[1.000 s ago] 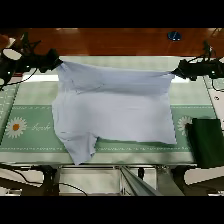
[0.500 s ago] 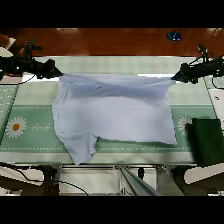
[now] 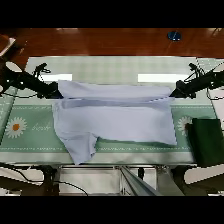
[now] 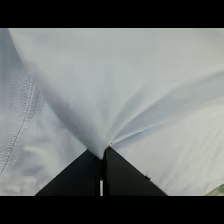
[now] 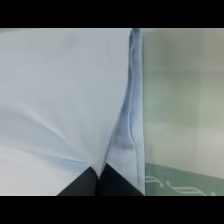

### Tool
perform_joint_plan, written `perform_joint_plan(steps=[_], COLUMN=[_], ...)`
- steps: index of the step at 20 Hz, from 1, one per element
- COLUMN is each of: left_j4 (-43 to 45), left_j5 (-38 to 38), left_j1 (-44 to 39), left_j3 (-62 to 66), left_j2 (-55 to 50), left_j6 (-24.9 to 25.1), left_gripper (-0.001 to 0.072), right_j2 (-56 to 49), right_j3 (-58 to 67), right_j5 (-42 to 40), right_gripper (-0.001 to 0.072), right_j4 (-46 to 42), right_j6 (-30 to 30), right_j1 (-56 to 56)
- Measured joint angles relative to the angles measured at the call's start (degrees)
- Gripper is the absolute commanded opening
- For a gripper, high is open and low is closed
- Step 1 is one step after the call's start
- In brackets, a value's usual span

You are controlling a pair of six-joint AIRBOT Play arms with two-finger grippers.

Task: Fold the shirts.

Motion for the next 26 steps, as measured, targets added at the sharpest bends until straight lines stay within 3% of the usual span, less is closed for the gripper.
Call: perform_joint_plan(steps=[1, 7, 10, 12, 18, 26], left_j4=[0.0, 0.94, 1.73, 2.08, 3.13, 1.9], left_j5=[0.24, -3.96, -6.29, -6.16, -1.62, 1.31], left_j1=[0.0, 2.27, 6.45, 9.9, 18.27, 15.65], left_j3=[-0.48, -1.31, -5.35, -10.82, -33.86, -45.88], left_j2=[0.0, 1.62, 6.49, 11.45, 26.75, 29.51], left_j6=[0.0, -1.36, -1.16, -0.13, 0.17, -1.27], left_gripper=[0.0507, 0.051, 0.0509, 0.0509, 0.051, 0.0509], right_j2=[0.0, 3.98, 12.09, 19.98, 44.19, 50.4], right_j3=[-0.9, -2.89, -5.81, -12.46, -42.36, -51.89], right_j5=[-1.11, 0.46, 1.64, -1.97, -15.76, -19.76], right_gripper=[0.0408, 0.041, 0.041, 0.041, 0.041, 0.0406], right_j4=[-0.09, -2.19, -6.38, -7.87, 1.64, 6.51], right_j6=[0.04, 2.47, 3.58, 4.15, 3.87, 3.76], right_j1=[0.35, -1.31, -5.66, -8.7, -10.01, -3.87])
